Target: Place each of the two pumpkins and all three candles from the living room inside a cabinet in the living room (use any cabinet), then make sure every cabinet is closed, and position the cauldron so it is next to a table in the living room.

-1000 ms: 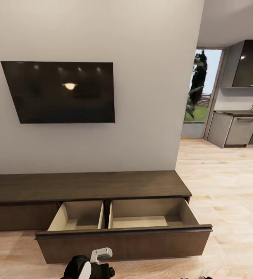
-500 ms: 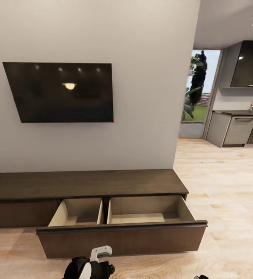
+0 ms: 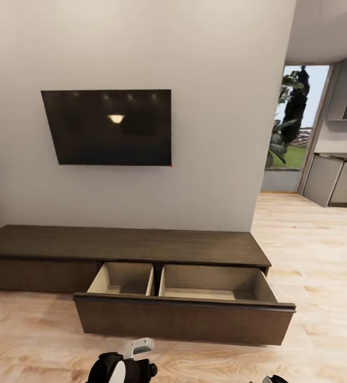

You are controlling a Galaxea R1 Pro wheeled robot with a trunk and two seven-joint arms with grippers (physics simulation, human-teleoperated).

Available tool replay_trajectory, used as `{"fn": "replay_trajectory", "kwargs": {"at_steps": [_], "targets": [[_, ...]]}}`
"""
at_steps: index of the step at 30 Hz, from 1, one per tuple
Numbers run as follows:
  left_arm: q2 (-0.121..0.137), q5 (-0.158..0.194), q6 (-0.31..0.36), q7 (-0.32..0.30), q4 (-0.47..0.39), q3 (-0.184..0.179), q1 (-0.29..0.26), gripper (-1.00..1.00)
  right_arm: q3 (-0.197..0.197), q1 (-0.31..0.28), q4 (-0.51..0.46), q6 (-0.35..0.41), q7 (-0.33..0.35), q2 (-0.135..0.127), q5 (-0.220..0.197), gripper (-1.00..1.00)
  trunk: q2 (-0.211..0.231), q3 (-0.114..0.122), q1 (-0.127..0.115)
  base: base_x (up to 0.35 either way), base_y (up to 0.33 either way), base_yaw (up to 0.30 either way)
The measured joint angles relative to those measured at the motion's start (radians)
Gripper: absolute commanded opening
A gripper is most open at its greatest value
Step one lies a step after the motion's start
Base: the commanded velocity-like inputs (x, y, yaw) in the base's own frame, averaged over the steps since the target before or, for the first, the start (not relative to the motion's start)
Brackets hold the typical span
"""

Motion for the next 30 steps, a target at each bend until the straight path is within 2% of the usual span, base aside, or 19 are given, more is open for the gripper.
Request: {"fn": "replay_trajectory", "kwargs": {"at_steps": [6,12,30], "targets": [[-0.001,0.000,0.000,0.000,0.000,0.000,0.000,1.00,0.000,0.000,0.000,-0.001,-0.001,0.001,0.000,1.00,0.000,0.000,0.000,-0.015,0.000,0.281],[-0.003,0.001,0.000,0.001,0.000,-0.010,0.000,1.00,0.001,0.000,0.000,-0.001,-0.001,0.001,0.000,1.00,0.000,0.000,0.000,-0.174,0.000,0.281],[-0.004,0.000,0.000,0.000,0.000,-0.014,0.000,1.00,0.001,0.000,0.000,-0.001,-0.001,0.001,0.000,1.00,0.000,-0.005,0.000,-0.079,-0.014,0.281]]}}
